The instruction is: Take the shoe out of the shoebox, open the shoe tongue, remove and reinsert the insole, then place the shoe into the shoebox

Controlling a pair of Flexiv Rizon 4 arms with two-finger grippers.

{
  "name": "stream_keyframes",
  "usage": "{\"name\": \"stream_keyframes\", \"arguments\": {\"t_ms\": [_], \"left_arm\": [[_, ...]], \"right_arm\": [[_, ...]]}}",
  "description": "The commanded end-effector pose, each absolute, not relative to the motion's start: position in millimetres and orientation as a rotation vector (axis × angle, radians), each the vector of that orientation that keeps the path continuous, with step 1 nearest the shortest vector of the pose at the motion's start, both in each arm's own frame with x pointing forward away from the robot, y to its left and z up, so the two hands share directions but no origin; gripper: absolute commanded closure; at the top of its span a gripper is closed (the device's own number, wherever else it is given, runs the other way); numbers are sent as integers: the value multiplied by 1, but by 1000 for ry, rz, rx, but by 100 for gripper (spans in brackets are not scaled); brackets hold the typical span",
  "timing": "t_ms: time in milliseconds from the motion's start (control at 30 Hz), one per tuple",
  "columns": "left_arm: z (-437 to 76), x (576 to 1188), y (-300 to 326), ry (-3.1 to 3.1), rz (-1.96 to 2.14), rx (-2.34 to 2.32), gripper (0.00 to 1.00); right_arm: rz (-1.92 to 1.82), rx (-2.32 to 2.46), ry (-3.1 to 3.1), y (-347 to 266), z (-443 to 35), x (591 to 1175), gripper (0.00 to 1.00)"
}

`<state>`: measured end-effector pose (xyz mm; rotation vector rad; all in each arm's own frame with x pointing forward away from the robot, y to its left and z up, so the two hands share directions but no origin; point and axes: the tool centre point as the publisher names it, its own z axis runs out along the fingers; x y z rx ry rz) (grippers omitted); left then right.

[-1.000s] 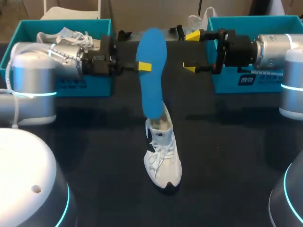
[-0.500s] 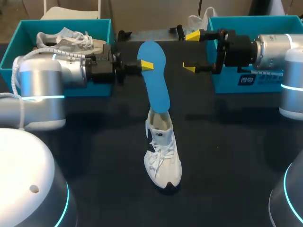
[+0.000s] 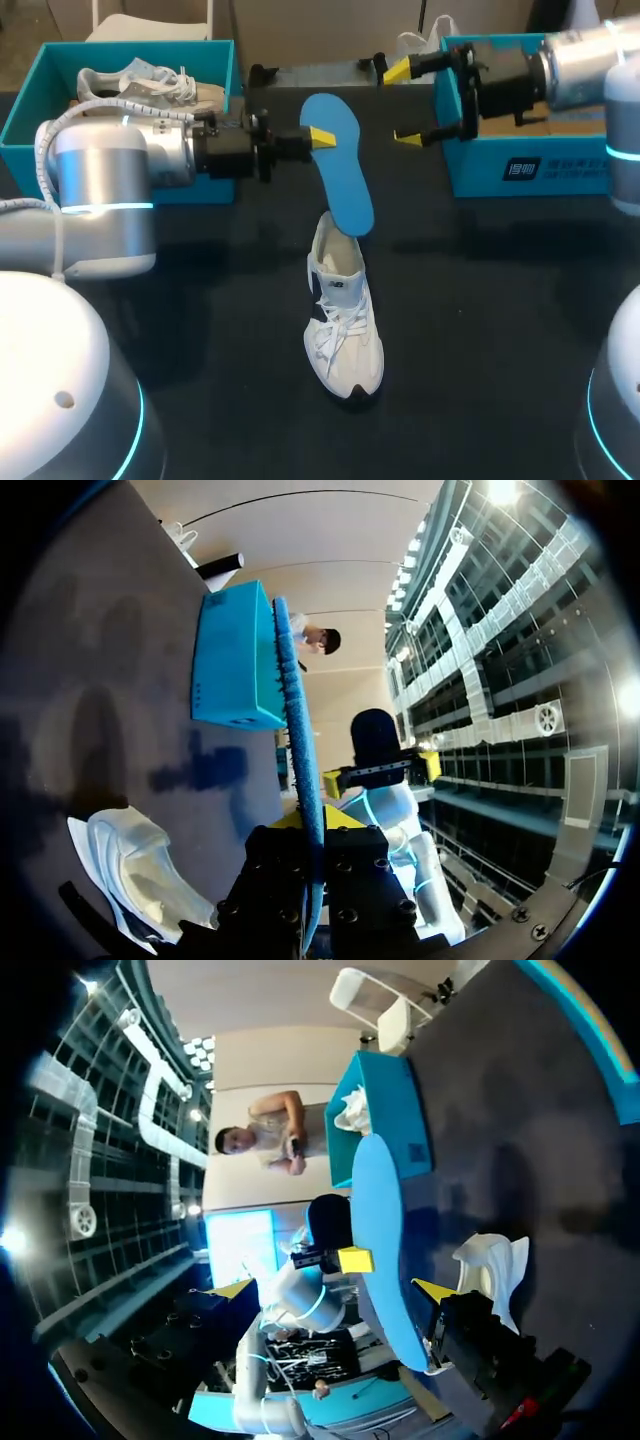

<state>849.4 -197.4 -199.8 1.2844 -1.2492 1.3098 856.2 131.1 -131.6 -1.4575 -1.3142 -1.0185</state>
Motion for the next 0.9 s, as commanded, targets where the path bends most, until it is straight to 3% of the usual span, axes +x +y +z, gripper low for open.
{"name": "stream_keyframes", "arguments": {"t_ms": [33, 900], "left_arm": [[-207, 855, -203, -1244, 1272, 1294, 100], [-207, 855, -203, -1244, 1272, 1294, 100]], "right_arm": [[-859, -1631, -1471, 131, -110, 851, 0], [-126, -2193, -1859, 182, -39, 844, 0]]}}
